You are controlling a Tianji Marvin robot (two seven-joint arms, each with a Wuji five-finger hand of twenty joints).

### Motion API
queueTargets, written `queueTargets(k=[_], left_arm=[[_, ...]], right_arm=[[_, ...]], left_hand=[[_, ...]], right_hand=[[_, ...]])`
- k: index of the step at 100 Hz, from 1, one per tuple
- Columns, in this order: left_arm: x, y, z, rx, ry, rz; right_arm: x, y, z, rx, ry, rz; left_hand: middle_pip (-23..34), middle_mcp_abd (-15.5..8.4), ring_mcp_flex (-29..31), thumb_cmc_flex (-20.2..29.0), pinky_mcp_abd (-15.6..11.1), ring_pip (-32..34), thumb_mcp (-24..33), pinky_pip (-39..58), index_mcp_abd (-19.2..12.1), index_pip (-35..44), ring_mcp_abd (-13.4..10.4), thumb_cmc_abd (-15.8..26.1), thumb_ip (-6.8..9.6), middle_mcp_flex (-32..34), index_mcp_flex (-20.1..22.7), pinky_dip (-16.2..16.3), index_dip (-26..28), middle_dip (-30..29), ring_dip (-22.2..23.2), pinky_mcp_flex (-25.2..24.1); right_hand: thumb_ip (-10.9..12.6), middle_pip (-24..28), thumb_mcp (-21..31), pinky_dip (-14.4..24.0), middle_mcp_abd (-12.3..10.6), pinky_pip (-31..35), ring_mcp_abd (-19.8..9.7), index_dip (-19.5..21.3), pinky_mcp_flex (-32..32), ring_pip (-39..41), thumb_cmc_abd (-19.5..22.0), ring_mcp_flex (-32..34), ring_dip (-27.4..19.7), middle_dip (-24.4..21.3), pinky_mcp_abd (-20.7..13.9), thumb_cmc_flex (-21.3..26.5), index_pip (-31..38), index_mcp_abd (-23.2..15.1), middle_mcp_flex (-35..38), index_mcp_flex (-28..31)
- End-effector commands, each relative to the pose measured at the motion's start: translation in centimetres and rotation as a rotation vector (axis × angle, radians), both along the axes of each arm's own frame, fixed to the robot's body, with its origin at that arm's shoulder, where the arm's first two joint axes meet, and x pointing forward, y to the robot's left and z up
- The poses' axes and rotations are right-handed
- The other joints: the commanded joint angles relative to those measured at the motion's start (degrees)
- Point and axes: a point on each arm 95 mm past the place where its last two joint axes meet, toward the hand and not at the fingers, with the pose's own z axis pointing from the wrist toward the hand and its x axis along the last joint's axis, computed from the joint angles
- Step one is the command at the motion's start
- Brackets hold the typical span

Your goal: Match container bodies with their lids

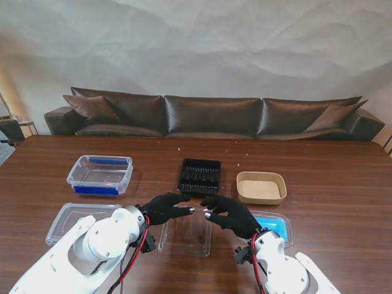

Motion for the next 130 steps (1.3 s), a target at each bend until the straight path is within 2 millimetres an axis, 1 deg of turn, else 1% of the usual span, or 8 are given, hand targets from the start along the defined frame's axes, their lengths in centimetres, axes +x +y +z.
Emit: queueTargets(k=[1, 28, 41, 47, 58, 76, 97, 130], left_arm=[[-0.6, 0.3, 0.6, 0.013, -0.024, -0.016], [-1.9, 3.7, 1.3, 0.056, -0.031, 0.039], [-2.3, 4.9, 1.0, 0.077, -0.012, 0.052], [-2.4, 5.4, 0.8, 0.094, 0.001, 0.050], [-2.4, 6.1, 0.5, 0.122, 0.023, 0.048], [-2.3, 7.2, 0.0, 0.184, 0.082, 0.038], [-2.2, 7.8, -0.7, 0.238, 0.136, 0.030], [-1.8, 7.2, -2.1, 0.228, 0.166, 0.018]], right_arm=[[-0.1, 0.2, -0.1, -0.006, 0.010, 0.007], [0.0, 0.1, 0.0, -0.053, 0.006, -0.017], [0.0, 0.1, 0.0, -0.094, 0.005, -0.029], [0.0, 0.1, 0.0, -0.119, 0.009, -0.034], [0.0, 0.1, 0.0, -0.175, 0.023, -0.041], [0.1, 0.2, 0.1, -0.281, 0.064, -0.038], [0.4, 0.7, 0.2, -0.380, 0.124, -0.043], [0.8, 1.2, 0.3, -0.495, 0.187, -0.063]], left_hand=[[0.6, -0.7, 2.4, 1.2, 0.7, 0.6, -0.7, 2.4, -1.4, 0.3, 1.6, 2.4, -0.53, 2.0, 1.6, 4.9, 0.7, 1.1, 1.6, -1.6], [6.2, 4.8, 21.7, 3.2, 11.6, 12.8, -0.6, 13.6, -0.9, 3.3, 12.1, 1.7, -0.55, 19.2, 10.0, 28.5, 4.6, 12.1, 17.7, 9.7], [13.1, 6.1, 25.8, 5.0, 14.7, 30.4, -0.5, 23.2, -0.7, 3.3, 17.1, 1.4, -0.54, 27.4, 12.0, 48.5, 4.8, 27.9, 35.1, 12.8], [18.1, 5.9, 27.6, 5.4, 14.6, 41.0, -0.4, 38.4, -0.9, 3.7, 18.2, 1.4, -0.55, 29.9, 12.9, 58.0, 4.7, 38.7, 42.2, 10.5], [32.3, 5.0, 32.9, 6.8, 15.0, 61.0, -0.3, 72.5, -1.3, 4.1, 18.6, 1.5, -0.56, 32.2, 14.4, 51.9, 4.6, 57.8, 52.5, 10.1], [49.6, 2.6, 42.9, 8.5, 18.3, 78.3, -0.3, 81.1, 0.1, 3.1, 15.7, 1.8, -0.61, 36.8, 13.9, 60.7, 2.8, 66.5, 56.7, 21.2], [56.5, -0.2, 54.9, 8.6, 22.7, 85.9, -0.5, 87.3, 3.4, 2.7, 14.1, 2.5, -0.79, 46.4, 13.6, 60.6, 0.1, 66.7, 53.5, 34.2], [57.1, -0.8, 56.4, 8.5, 23.2, 86.7, -0.5, 87.9, 3.9, 3.5, 13.5, 2.7, -0.82, 47.7, 14.2, 58.5, -0.3, 67.0, 52.6, 35.7]], right_hand=[[1.2, 0.1, 1.6, -1.0, 0.8, 2.5, 0.3, -0.6, -25.7, 0.1, 1.1, 1.8, 0.5, -0.5, 0.2, -0.4, 0.0, 0.1, 1.3, -0.1], [1.3, 1.2, 2.5, 3.2, 2.0, 14.2, 2.0, -0.9, -20.8, 7.5, 0.9, 5.9, 4.4, 0.0, 1.8, -0.1, 0.4, 1.0, 3.7, 1.8], [1.5, 4.0, 3.5, 6.4, 2.9, 23.4, 3.2, -1.1, -16.5, 17.3, 0.8, 9.8, 9.0, 2.0, 2.9, 0.2, 0.5, 1.6, 6.1, 2.5], [1.6, 5.8, 4.3, 8.2, 3.4, 28.2, 3.9, -1.2, -13.7, 23.2, 0.7, 12.0, 11.4, 3.4, 3.3, 0.4, 0.6, 1.9, 7.5, 2.7], [2.1, 10.0, 6.5, 11.3, 4.0, 37.4, 4.5, -2.0, -5.8, 35.3, 0.4, 19.2, 15.9, 6.5, 4.0, 1.0, 0.5, 2.3, 11.6, 3.2], [3.0, 18.1, 10.2, 10.1, 3.1, 50.9, 0.6, -5.7, 12.5, 53.9, 0.3, 34.7, 20.5, 12.9, 4.0, 1.2, 1.1, 1.9, 21.2, 3.7], [3.9, 24.2, 12.5, 4.7, 0.6, 62.6, -8.3, -9.9, 25.8, 73.5, 1.3, 35.5, 28.6, 18.6, -2.0, -0.2, 3.9, 3.7, 30.1, 1.2], [4.7, 26.1, 13.1, 7.0, -2.2, 71.2, -15.1, -10.7, 27.4, 81.0, 2.1, 35.8, 32.5, 21.0, -12.7, -1.9, 3.7, 6.4, 35.5, -1.3]])
